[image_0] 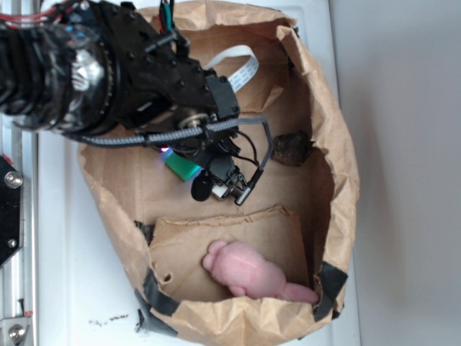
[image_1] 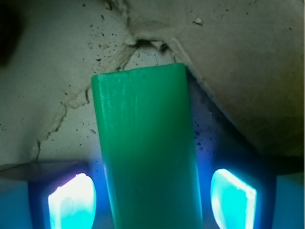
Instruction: Grab the green block.
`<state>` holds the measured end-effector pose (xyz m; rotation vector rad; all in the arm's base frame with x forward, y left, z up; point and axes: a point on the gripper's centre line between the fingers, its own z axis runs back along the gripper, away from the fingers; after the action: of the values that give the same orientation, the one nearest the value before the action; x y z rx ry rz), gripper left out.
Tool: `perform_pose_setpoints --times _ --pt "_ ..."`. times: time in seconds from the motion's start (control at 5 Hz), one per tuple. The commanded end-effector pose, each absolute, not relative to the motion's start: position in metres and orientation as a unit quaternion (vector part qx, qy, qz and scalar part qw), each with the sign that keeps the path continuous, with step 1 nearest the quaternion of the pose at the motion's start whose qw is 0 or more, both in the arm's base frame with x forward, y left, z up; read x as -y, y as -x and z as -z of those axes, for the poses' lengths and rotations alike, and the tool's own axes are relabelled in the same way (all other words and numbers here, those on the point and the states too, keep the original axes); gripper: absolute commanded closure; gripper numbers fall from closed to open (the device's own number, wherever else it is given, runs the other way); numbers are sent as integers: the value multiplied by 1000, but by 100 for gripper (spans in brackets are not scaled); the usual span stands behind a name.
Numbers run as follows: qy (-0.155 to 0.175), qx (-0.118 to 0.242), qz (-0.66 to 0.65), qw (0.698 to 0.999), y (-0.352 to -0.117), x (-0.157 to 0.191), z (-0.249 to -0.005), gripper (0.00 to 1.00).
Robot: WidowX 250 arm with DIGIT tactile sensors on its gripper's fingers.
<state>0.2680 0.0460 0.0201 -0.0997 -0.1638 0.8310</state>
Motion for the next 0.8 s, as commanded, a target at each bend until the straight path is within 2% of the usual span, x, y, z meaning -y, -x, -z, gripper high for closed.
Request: perform_pose_setpoints --times 0.0,0.4,0.6 --pt "55 91 -393 913 -270 -45 -22 100" --pt "37 100 -383 917 -268 -49 -31 100" --pt "8 101 -372 923 -268 -45 -52 100"
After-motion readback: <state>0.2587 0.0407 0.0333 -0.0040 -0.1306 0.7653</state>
